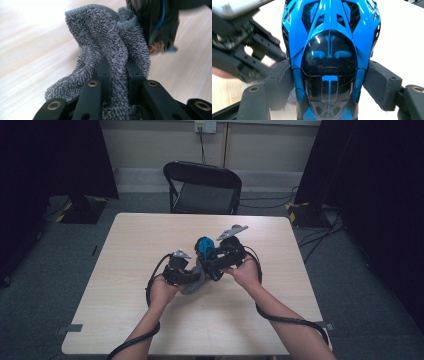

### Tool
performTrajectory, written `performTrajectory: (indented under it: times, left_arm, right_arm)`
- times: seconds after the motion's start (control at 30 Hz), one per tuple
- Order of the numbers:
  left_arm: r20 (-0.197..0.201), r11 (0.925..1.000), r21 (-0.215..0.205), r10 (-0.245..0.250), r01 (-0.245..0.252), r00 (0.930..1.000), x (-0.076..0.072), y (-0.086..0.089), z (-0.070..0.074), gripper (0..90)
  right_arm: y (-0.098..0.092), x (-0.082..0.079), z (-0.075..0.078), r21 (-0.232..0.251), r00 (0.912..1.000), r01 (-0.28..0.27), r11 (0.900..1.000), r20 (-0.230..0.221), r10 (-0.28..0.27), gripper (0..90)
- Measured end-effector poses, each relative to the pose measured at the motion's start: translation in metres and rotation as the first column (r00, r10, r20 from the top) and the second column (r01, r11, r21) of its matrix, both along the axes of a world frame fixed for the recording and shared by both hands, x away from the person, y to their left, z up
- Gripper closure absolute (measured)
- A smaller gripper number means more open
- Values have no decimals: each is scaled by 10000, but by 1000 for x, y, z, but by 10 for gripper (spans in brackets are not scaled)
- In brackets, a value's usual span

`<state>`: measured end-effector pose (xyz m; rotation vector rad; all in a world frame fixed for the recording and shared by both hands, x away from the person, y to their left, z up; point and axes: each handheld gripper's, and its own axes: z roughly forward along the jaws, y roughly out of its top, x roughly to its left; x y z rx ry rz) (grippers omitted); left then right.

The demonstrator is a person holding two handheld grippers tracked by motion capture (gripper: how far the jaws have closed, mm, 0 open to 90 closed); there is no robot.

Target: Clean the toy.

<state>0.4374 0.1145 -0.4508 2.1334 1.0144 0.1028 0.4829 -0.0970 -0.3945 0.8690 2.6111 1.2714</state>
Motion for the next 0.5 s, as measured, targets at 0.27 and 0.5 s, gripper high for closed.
performTrajectory:
  times: [0.27, 0.5]
  left_arm:
    - [180, 9983, -278, 525, -519, 9985, 4, 19, 11, 772]
    - [1022, 9885, -367, 1496, -1466, 9834, 14, 46, 47, 771]
  right_arm:
    - [-10, 2, 3, 229, 9999, 147, 9996, -31, -146, 275]
    - [-15, -1, -3, 375, 9999, 148, 9992, -57, -146, 275]
